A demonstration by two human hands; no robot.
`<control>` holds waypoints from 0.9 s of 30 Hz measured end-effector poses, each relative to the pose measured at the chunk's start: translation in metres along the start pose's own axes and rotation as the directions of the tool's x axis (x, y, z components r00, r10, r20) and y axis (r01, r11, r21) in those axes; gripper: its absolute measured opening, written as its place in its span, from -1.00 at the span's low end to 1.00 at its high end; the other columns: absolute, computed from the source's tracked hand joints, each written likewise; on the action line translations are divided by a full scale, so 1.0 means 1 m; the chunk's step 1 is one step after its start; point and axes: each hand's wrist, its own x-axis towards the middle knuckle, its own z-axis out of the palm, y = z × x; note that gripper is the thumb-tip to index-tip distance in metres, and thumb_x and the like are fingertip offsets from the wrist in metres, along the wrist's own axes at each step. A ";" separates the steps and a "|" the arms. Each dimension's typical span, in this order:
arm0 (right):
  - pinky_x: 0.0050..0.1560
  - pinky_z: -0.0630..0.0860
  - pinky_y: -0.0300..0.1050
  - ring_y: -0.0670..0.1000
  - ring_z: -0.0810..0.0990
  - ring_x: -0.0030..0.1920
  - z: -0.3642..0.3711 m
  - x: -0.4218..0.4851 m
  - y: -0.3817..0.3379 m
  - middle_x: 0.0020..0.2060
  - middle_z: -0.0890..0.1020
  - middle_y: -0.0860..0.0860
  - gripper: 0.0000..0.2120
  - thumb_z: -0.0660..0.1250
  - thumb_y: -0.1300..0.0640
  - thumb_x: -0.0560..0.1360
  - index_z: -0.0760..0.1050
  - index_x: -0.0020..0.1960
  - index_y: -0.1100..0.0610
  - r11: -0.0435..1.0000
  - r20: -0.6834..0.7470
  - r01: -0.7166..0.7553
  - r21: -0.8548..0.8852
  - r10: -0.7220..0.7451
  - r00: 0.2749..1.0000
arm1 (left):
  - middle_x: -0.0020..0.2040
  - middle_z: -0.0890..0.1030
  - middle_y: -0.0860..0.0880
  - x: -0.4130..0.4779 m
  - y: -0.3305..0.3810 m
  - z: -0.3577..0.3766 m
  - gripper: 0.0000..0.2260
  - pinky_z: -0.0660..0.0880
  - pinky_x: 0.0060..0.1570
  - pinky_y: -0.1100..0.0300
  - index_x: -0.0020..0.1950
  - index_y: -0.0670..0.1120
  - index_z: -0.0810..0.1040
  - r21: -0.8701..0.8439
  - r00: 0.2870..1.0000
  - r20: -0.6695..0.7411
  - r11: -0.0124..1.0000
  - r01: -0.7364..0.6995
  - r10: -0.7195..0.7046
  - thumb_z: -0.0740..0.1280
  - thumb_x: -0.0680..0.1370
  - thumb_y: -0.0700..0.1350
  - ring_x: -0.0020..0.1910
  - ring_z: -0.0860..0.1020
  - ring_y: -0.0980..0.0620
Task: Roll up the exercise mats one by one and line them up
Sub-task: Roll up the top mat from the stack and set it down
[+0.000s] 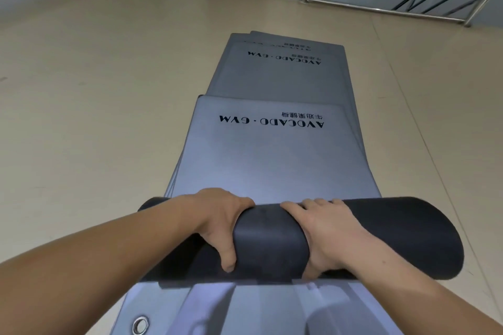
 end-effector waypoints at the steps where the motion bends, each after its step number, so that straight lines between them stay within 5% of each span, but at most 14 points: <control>1: 0.30 0.40 0.11 0.08 0.51 0.25 -0.003 -0.004 0.002 0.26 0.52 -0.06 0.24 0.66 -0.36 0.04 0.07 0.55 -0.23 0.999 0.071 0.032 0.038 -0.035 0.997 | 0.17 0.61 0.16 -0.003 -0.001 0.002 -0.13 0.60 0.21 -0.02 0.38 0.27 0.41 -0.077 0.996 0.087 0.997 0.007 0.000 0.71 0.15 0.21 0.13 0.61 0.00; 5: 0.18 0.56 -0.03 -0.07 0.58 0.13 -0.004 -0.015 0.002 0.08 0.62 -0.28 0.01 0.73 -0.24 -0.02 0.31 0.32 -0.42 0.960 0.350 0.009 0.281 -0.111 0.930 | 0.24 0.64 0.26 -0.012 -0.004 0.023 -0.22 0.62 0.27 -0.03 0.33 0.34 0.55 -0.331 0.922 0.382 0.941 0.069 0.067 0.77 0.17 0.07 0.22 0.65 0.05; 9: 0.37 0.52 0.04 -0.08 0.53 0.31 -0.003 -0.003 0.015 0.29 0.51 -0.37 0.08 0.78 -0.14 0.00 0.35 0.40 -0.44 0.878 0.392 -0.066 0.474 -0.143 0.909 | 0.53 0.43 0.24 -0.027 -0.008 0.017 0.04 0.50 0.43 -0.07 0.58 0.30 0.36 -0.356 0.972 0.236 0.930 0.091 -0.005 0.76 0.17 0.17 0.50 0.46 0.00; 11: 0.47 0.44 0.04 -0.05 0.42 0.45 -0.003 0.003 0.024 0.44 0.37 -0.32 0.20 0.78 -0.12 0.02 0.26 0.53 -0.41 0.843 0.345 -0.092 0.531 -0.116 0.931 | 0.56 0.37 0.18 -0.041 -0.006 0.007 0.05 0.47 0.40 -0.02 0.64 0.20 0.29 -0.168 0.994 0.033 0.980 0.109 -0.105 0.70 0.24 0.29 0.52 0.39 0.01; 14: 0.52 0.35 0.05 -0.05 0.31 0.52 -0.004 0.014 0.036 0.47 0.29 -0.29 0.16 0.76 -0.18 0.05 0.27 0.53 -0.38 0.824 0.201 -0.060 0.563 -0.067 0.977 | 0.32 0.50 0.05 -0.064 0.015 0.013 -0.37 0.47 0.06 0.06 0.41 0.09 0.50 0.159 0.955 -0.290 0.981 0.110 -0.060 0.52 0.43 0.31 0.29 0.49 -0.05; 16: 0.47 0.38 0.10 -0.01 0.35 0.49 -0.008 0.021 0.040 0.43 0.34 -0.25 0.07 0.73 -0.25 0.07 0.33 0.49 -0.35 0.834 0.107 -0.044 0.550 -0.019 0.994 | 0.24 0.52 -0.04 -0.072 0.035 0.032 -0.50 0.45 0.04 0.04 0.33 0.01 0.50 0.233 0.931 -0.364 0.965 0.118 -0.026 0.41 0.51 0.26 0.22 0.51 -0.14; 18: 0.35 0.42 0.05 -0.02 0.42 0.42 -0.015 0.024 0.043 0.35 0.41 -0.22 -0.09 0.68 -0.30 0.12 0.40 0.41 -0.33 0.859 0.008 -0.069 0.507 0.075 0.997 | 0.45 0.41 -0.24 -0.071 0.046 0.057 -0.19 0.44 0.25 -0.06 0.55 -0.16 0.32 0.280 0.947 -0.319 0.949 0.142 -0.047 0.42 0.48 0.30 0.39 0.43 -0.27; 21: 0.11 0.41 -0.05 -0.03 0.50 0.30 -0.028 0.020 0.027 0.24 0.50 -0.18 -0.39 0.58 -0.29 0.36 0.47 0.34 -0.24 0.922 -0.184 -0.146 0.357 0.223 0.957 | 0.66 -0.10 -0.39 -0.050 0.037 0.081 0.25 0.07 0.59 -0.32 0.66 -0.29 -0.30 0.336 0.952 -0.270 0.913 0.233 -0.144 0.50 0.45 0.31 0.64 -0.02 -0.43; 24: 0.11 0.45 -0.07 0.05 0.54 0.25 -0.026 0.006 -0.010 0.20 0.55 -0.11 -0.68 0.32 -0.14 0.61 0.48 0.35 -0.13 0.994 -0.393 -0.098 0.050 0.110 0.913 | 0.59 0.11 -0.29 -0.031 0.019 0.077 0.26 0.15 0.56 -0.26 0.67 -0.22 -0.22 0.278 0.928 -0.350 0.932 0.231 -0.126 0.53 0.36 0.31 0.55 0.17 -0.34; 27: 0.24 0.41 -0.03 0.06 0.47 0.31 -0.017 -0.007 -0.038 0.28 0.51 -0.08 -0.54 0.22 -0.22 0.58 0.41 0.43 -0.12 1.000 -0.344 0.008 0.003 -0.006 0.939 | 0.34 0.38 -0.11 -0.019 0.004 0.059 0.19 0.40 0.33 -0.07 0.58 -0.13 0.09 0.246 0.923 -0.379 0.954 0.169 -0.066 0.57 0.17 0.38 0.25 0.42 -0.15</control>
